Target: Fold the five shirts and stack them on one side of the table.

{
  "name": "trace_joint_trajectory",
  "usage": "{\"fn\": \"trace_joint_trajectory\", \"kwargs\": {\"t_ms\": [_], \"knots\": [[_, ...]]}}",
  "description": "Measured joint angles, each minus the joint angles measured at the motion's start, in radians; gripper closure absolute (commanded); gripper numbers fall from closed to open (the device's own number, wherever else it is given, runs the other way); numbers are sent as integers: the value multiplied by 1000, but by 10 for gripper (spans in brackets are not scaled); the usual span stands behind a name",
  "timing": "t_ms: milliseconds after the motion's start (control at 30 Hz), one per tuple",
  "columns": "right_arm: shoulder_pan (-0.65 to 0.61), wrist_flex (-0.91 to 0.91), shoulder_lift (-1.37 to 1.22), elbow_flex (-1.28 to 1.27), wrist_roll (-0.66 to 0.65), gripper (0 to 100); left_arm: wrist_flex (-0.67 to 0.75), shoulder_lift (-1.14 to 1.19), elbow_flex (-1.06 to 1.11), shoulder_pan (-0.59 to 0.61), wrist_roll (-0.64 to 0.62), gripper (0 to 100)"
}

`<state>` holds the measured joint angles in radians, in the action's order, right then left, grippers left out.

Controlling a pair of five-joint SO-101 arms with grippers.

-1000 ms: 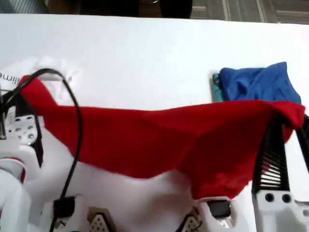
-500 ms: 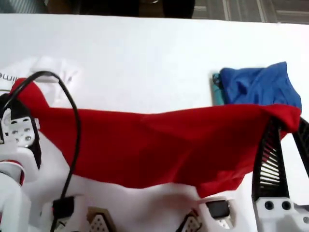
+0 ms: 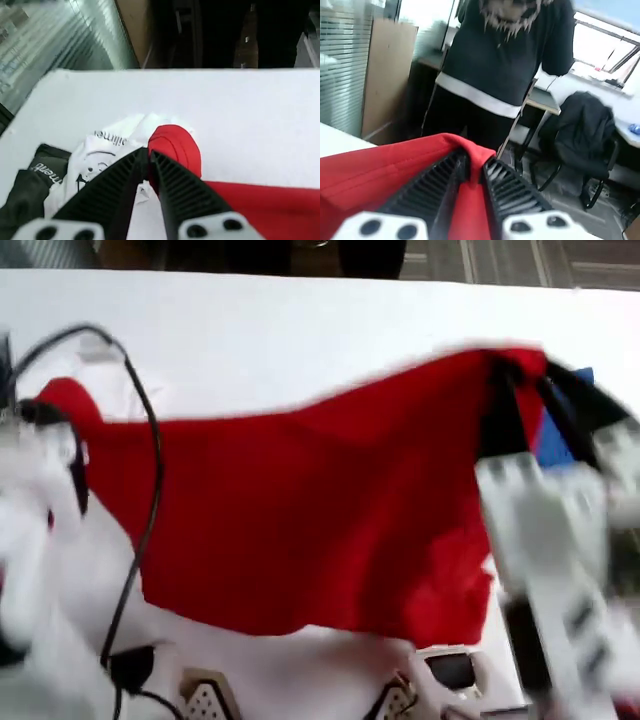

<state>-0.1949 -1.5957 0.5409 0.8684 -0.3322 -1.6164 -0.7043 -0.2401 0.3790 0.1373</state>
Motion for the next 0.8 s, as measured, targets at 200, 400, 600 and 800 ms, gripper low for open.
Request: {"fn": "trace_joint_trajectory", "kwargs": {"t_ms": [200, 400, 600, 800], "knots": [[0, 175, -157, -163, 0, 978, 140, 170, 37, -3, 0, 973], [0, 351, -299, -307, 0, 978, 272, 385, 37, -72, 3, 973], [2, 493, -465, -373, 0, 978, 433, 624, 0, -115, 35, 973], [32, 614, -646, -373, 0, 978, 468, 918, -252, -120, 75, 973]]}}
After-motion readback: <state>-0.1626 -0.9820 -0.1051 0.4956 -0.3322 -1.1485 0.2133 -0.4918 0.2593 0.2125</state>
